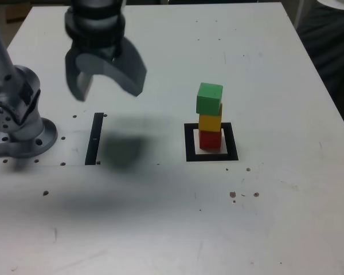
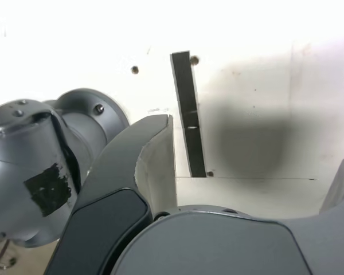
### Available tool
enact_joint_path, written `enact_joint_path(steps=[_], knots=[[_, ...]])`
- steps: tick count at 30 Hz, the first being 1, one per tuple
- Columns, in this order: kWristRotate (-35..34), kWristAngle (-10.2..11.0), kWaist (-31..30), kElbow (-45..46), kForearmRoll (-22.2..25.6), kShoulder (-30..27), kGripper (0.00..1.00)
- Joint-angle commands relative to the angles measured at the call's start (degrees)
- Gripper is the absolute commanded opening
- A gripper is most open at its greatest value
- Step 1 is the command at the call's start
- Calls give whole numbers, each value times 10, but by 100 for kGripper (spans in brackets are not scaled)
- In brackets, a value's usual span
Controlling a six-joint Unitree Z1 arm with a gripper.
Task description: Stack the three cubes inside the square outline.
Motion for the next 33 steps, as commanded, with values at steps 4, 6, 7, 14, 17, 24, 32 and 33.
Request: enact_joint_path(steps=[4,6,7,14,17,24,32,33], knots=[[-14,-30,1,82,-68,-17,100],[-18,-38,1,109,-91,-21,100],[-20,-41,1,120,-100,-23,100],[-25,-52,1,165,-143,-28,100],[-25,-53,1,174,-153,-30,100],[-25,-53,1,179,-158,-37,100],[-26,-52,1,172,-153,-41,100],[-26,-51,1,171,-153,-42,100]])
